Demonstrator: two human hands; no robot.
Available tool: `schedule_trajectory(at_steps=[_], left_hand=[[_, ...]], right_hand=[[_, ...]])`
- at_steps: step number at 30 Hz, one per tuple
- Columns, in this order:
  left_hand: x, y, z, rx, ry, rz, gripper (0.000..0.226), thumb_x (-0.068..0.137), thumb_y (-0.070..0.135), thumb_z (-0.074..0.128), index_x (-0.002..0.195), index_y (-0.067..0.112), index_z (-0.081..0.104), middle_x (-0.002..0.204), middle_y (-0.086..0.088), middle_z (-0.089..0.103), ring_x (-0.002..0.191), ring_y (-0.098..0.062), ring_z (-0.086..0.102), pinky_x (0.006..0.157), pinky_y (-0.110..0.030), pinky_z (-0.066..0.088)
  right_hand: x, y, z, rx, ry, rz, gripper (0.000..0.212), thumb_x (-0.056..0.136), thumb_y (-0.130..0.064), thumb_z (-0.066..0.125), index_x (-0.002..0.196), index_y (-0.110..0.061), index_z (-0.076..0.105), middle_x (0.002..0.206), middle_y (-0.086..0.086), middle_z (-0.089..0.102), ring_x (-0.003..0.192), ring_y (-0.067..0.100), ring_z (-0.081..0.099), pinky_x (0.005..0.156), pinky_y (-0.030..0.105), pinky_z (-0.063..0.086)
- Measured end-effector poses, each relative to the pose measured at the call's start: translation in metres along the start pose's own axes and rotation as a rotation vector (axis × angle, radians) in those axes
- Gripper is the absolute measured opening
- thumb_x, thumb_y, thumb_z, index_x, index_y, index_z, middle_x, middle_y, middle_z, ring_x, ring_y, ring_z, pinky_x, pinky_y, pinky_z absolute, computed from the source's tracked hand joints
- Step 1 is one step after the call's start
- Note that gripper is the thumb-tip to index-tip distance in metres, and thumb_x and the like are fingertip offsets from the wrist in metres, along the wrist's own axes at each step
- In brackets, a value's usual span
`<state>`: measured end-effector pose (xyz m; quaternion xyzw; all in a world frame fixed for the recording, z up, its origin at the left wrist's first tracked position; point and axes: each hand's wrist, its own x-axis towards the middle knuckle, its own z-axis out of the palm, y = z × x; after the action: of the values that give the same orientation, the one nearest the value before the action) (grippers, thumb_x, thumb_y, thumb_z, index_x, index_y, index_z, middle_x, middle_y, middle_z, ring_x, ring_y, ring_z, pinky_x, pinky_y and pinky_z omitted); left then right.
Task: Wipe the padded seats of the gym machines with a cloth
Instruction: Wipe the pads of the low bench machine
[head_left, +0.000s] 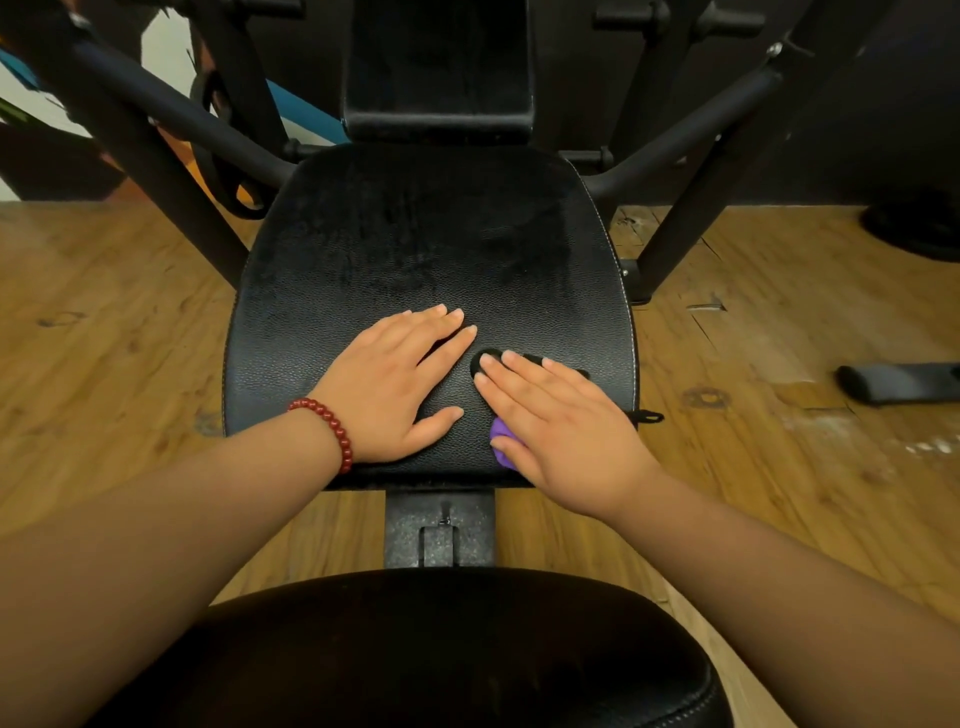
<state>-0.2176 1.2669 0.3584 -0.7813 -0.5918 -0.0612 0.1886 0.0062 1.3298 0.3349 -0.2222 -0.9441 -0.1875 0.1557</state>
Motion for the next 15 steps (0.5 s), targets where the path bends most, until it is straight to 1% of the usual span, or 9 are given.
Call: schedule_trajectory(at_steps=[3,6,9,12,13,15], left_hand=[[0.001,0.003,-0.002,0.018,0.009,-0.015,0.073,0.089,0.056,0.04,0.144,0.009,0.044,0.142,-0.015,0.048,0.132,-0.032,0.044,0.109,-0.045,0.034],[0.007,0.011,-0.003,0.051,0.017,-0.069,0.073,0.088,0.061,0.037,0.144,0.014,0.044,0.134,-0.015,0.053,0.126,-0.033,0.049,0.101,-0.045,0.038],[0.013,0.022,-0.002,0.064,0.028,-0.14,0.075,0.086,0.064,0.035,0.142,0.016,0.047,0.125,-0.016,0.057,0.118,-0.034,0.052,0.095,-0.045,0.04],[0.014,0.027,0.001,0.072,0.048,-0.161,0.073,0.087,0.062,0.036,0.143,0.015,0.047,0.127,-0.017,0.055,0.121,-0.035,0.05,0.1,-0.048,0.038],[0.013,0.027,0.002,0.07,0.054,-0.16,0.073,0.087,0.061,0.036,0.143,0.015,0.046,0.128,-0.017,0.055,0.123,-0.035,0.049,0.103,-0.049,0.037],[0.012,0.027,0.004,0.058,0.058,-0.158,0.073,0.088,0.061,0.036,0.143,0.015,0.045,0.129,-0.018,0.054,0.126,-0.036,0.048,0.107,-0.051,0.035]], right_hand=[[-0.016,-0.001,-0.001,-0.001,0.002,0.036,0.056,0.098,-0.041,0.036,0.145,-0.01,0.043,0.152,0.006,0.04,0.141,0.021,0.035,0.116,0.037,0.022],[-0.038,-0.003,-0.001,-0.007,0.015,0.096,0.056,0.098,-0.041,0.038,0.144,-0.011,0.044,0.151,0.006,0.04,0.141,0.021,0.036,0.115,0.038,0.024],[-0.037,-0.004,-0.002,0.019,0.039,0.208,0.055,0.098,-0.039,0.037,0.143,-0.01,0.045,0.15,0.007,0.042,0.14,0.022,0.037,0.115,0.037,0.026],[-0.008,0.008,-0.009,0.046,0.055,0.411,0.057,0.097,-0.038,0.031,0.142,-0.006,0.047,0.148,0.01,0.044,0.138,0.025,0.04,0.114,0.038,0.027],[-0.001,0.011,-0.01,0.045,0.052,0.448,0.058,0.096,-0.038,0.031,0.141,-0.005,0.047,0.147,0.012,0.045,0.137,0.027,0.041,0.112,0.04,0.028],[-0.002,0.01,-0.01,0.037,0.028,0.464,0.06,0.096,-0.039,0.031,0.143,-0.004,0.044,0.149,0.013,0.042,0.139,0.027,0.038,0.113,0.041,0.028]])
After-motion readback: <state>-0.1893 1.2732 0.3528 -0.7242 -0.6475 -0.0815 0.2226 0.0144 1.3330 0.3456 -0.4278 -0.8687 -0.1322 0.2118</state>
